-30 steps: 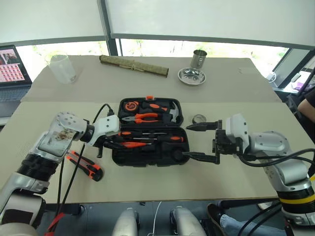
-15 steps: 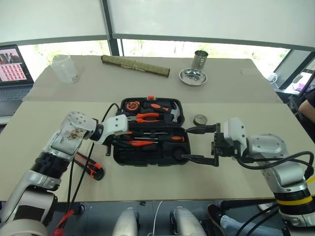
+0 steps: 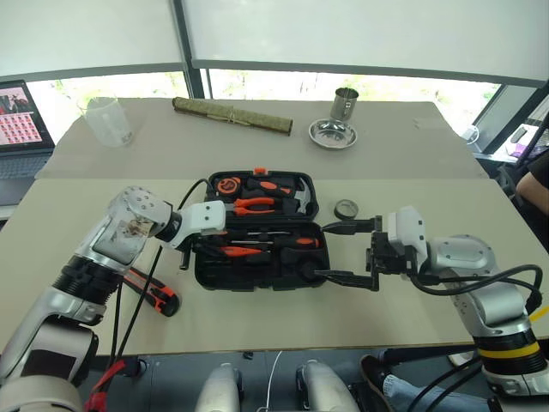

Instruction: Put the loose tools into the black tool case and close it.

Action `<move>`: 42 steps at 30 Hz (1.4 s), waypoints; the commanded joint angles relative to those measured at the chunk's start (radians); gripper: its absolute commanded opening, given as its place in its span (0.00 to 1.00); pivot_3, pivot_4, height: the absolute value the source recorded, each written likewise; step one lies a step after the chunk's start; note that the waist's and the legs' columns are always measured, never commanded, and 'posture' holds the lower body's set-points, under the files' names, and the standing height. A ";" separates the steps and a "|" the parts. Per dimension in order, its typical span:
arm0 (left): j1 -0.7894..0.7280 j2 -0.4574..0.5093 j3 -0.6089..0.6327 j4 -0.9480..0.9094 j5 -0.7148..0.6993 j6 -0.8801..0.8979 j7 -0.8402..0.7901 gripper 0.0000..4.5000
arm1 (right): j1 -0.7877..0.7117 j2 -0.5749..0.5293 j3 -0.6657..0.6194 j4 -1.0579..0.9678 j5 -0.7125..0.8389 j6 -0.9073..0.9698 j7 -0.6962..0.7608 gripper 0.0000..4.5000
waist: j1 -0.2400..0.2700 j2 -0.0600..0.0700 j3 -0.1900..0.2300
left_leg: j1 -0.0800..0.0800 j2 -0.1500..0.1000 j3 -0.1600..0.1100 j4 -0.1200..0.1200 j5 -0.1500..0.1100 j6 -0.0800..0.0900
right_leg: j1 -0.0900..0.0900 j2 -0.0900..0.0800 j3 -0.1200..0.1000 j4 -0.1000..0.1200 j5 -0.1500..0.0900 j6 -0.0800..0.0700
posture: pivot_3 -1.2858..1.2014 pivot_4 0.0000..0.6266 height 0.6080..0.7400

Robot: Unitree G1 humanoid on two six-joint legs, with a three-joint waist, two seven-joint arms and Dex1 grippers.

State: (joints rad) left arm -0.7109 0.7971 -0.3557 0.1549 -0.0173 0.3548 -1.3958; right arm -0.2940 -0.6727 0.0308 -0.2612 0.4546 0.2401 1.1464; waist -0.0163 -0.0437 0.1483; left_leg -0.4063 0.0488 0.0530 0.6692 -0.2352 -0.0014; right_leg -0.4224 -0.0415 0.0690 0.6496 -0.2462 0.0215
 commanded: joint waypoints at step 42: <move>0.233 -0.155 0.175 0.192 -0.094 -0.317 0.133 0.01 | 0.014 0.043 0.032 0.032 0.015 -0.009 0.053 1.00 | 0.012 0.002 -0.001 | 0.001 0.000 -0.001 0.009 -0.001 0.001 | 0.005 -0.001 -0.001 0.001 0.002 0.003 | 0.52 0.24 1.00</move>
State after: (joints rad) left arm -0.5278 0.6359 -0.1566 0.3445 -0.1399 0.0031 -1.2707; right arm -0.2682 -0.6341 0.0700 -0.2193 0.4547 0.2458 1.1973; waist -0.0046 -0.0416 0.1469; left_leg -0.4053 0.0488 0.0518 0.6780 -0.2359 -0.0003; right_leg -0.4176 -0.0420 0.0680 0.6512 -0.2443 0.0243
